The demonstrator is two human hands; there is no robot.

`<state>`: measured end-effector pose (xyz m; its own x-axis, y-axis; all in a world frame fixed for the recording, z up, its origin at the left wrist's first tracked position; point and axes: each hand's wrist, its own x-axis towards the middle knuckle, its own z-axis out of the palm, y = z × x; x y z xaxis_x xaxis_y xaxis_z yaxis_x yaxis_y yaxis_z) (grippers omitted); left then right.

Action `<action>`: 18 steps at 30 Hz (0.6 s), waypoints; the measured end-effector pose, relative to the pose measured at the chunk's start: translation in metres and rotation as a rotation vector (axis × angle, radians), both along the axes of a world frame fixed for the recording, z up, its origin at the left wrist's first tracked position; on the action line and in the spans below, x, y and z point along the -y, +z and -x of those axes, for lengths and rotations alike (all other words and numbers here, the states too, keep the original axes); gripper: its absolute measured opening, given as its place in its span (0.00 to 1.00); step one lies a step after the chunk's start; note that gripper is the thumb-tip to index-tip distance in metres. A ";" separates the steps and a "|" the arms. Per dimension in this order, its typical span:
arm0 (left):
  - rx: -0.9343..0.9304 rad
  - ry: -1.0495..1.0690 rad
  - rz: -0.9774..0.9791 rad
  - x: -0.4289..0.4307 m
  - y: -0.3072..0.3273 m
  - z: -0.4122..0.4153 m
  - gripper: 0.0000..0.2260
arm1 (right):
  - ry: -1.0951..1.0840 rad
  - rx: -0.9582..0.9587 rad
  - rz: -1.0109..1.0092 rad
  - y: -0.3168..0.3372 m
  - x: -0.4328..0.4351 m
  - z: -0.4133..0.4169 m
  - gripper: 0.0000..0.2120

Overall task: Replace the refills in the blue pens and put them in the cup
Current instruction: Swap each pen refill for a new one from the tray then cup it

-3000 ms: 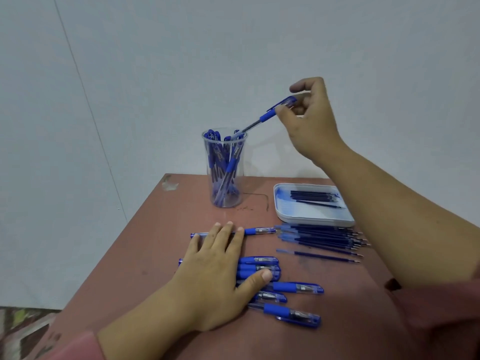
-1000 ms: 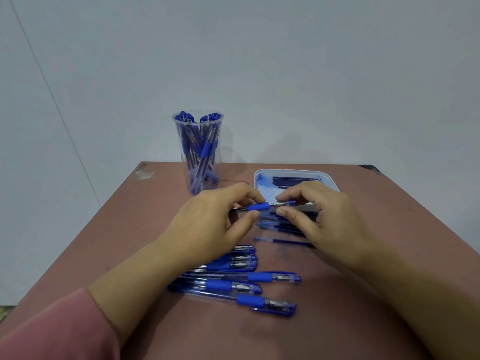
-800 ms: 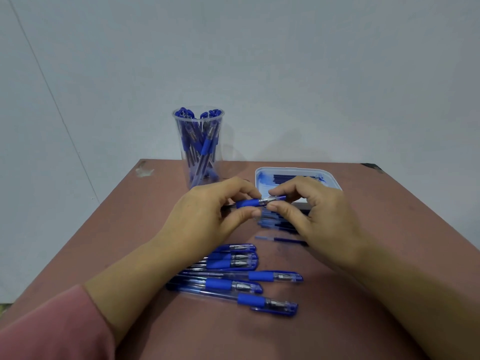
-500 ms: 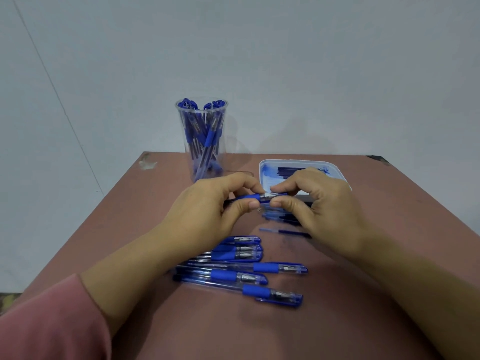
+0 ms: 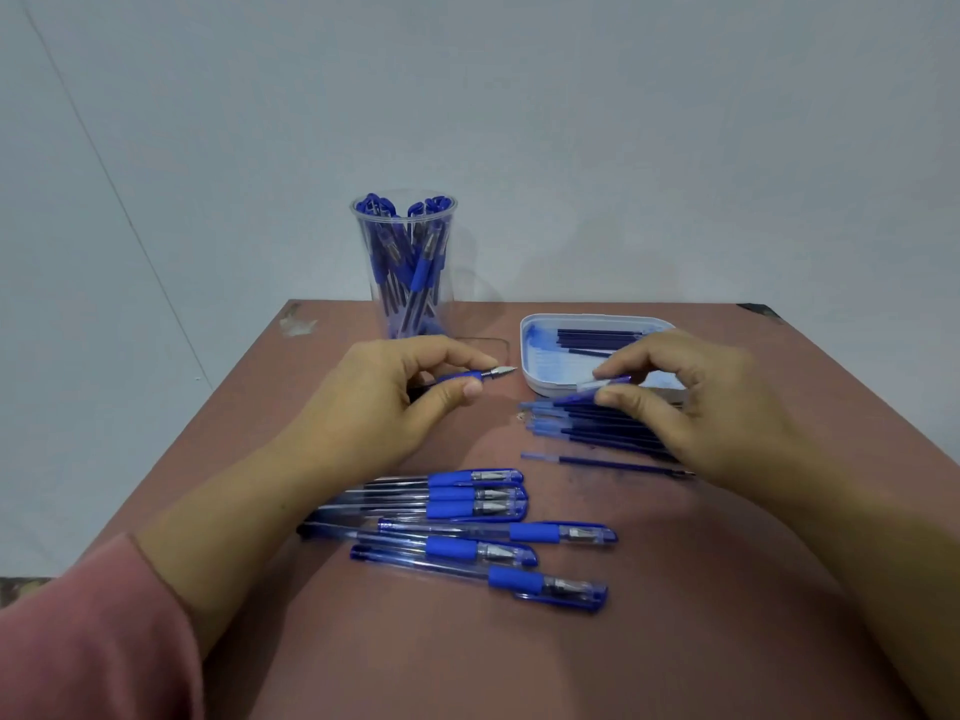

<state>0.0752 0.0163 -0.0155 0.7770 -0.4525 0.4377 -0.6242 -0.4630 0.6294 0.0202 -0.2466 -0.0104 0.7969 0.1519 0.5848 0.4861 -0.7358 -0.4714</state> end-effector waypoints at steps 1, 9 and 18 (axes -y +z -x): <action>0.018 0.007 -0.048 -0.001 -0.001 -0.001 0.08 | 0.025 -0.031 0.034 -0.001 -0.003 -0.001 0.05; 0.158 -0.043 -0.180 -0.006 0.000 -0.002 0.11 | 0.217 -0.211 0.295 -0.010 -0.005 0.002 0.12; 0.264 -0.087 -0.198 -0.004 0.002 0.001 0.12 | 0.130 -0.094 0.254 -0.010 -0.013 0.003 0.13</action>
